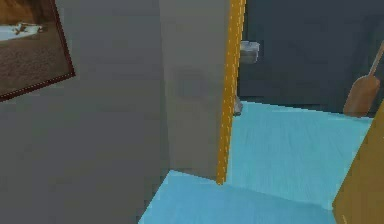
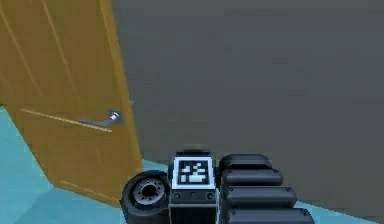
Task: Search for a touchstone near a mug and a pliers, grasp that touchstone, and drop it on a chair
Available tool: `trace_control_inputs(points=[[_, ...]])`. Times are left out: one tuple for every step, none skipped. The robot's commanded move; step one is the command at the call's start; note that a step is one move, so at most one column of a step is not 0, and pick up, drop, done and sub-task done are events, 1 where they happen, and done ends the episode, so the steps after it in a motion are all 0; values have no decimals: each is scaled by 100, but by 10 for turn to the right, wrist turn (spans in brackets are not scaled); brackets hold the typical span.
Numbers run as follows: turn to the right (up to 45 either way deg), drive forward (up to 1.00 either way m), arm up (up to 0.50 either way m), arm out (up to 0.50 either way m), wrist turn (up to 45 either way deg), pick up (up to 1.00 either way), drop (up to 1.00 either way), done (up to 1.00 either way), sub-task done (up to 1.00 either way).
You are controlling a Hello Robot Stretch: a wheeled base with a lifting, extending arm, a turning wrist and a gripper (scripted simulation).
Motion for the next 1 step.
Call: trace_control_inputs(points=[[-60,0,0,0,0,0,0,0,0]])
